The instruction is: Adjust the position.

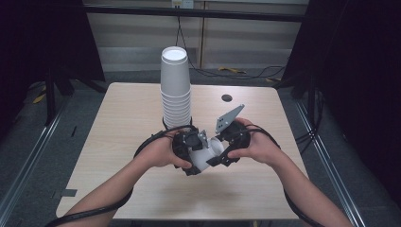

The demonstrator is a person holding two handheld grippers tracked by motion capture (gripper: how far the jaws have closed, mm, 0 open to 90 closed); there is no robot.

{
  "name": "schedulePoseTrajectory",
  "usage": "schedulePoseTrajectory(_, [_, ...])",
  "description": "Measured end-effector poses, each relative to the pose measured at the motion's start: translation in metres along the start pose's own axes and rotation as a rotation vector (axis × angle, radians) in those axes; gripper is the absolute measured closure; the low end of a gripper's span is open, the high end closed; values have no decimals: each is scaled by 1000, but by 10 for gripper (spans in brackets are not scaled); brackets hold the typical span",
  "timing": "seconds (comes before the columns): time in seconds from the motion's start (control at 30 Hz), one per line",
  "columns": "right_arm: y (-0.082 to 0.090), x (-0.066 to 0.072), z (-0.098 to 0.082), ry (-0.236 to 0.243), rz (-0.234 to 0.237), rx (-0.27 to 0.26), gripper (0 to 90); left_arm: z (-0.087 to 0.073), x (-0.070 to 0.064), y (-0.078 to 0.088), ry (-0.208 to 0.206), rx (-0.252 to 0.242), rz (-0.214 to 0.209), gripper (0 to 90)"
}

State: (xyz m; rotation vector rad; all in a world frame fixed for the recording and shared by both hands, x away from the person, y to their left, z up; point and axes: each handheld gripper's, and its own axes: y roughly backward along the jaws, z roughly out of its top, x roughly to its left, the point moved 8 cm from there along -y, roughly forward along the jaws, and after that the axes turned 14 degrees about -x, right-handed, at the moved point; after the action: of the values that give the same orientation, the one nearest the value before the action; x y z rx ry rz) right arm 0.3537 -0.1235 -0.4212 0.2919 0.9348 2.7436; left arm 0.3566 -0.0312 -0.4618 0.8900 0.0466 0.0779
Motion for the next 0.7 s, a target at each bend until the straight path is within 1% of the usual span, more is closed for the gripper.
schedulePoseTrajectory(0.03, [0,0,0,-4,-1,-5,213,0,0,0,-2,2,-4,133])
schedulePoseTrajectory(0.07, [-1,1,1,-10,2,-7,213,1,0,0,-14,6,-10,133])
schedulePoseTrajectory(0.1, [-1,1,1,-11,2,-6,215,2,-2,-1,-12,3,-9,134])
schedulePoseTrajectory(0.13, [-2,2,2,-9,8,-12,221,3,-2,-1,-27,-1,-7,134])
schedulePoseTrajectory(0.17, [-3,3,2,-14,10,-9,221,3,-2,-1,-29,10,-4,135])
schedulePoseTrajectory(0.2, [-4,3,2,-18,1,-8,224,2,-2,-1,-37,16,1,137])
schedulePoseTrajectory(0.27, [-4,3,1,-17,-7,-2,229,2,-1,0,-43,3,-9,138])
schedulePoseTrajectory(0.3, [-4,2,1,-22,-7,-4,232,2,-1,0,-36,-2,-12,139])
schedulePoseTrajectory(0.33, [-3,2,0,-26,-6,-8,234,2,-1,0,-38,-16,-11,139])
schedulePoseTrajectory(0.37, [-3,3,0,-27,0,-18,236,1,-2,1,-37,-15,-15,138])
schedulePoseTrajectory(0.4, [-2,2,0,-34,0,-17,237,1,-2,1,-38,-23,-17,134])
schedulePoseTrajectory(0.43, [-3,2,-1,-41,3,-25,238,1,-1,0,-55,-28,-20,129])
schedulePoseTrajectory(0.5, [-2,1,-1,-46,-4,-30,241,1,2,1,-79,-42,-11,118])
schedulePoseTrajectory(0.6, [-1,0,-1,-51,-21,-35,243,2,3,1,-75,-74,-3,110])
schedulePoseTrajectory(0.63, [0,-1,-1,-53,-22,-34,244,2,5,3,-102,-74,-2,108])
schedulePoseTrajectory(0.67, [1,-1,0,-53,-24,-42,244,2,4,3,-87,-86,-2,105])
schedulePoseTrajectory(0.7, [1,-1,0,-54,-22,-46,244,2,4,3,-87,-89,-7,103])
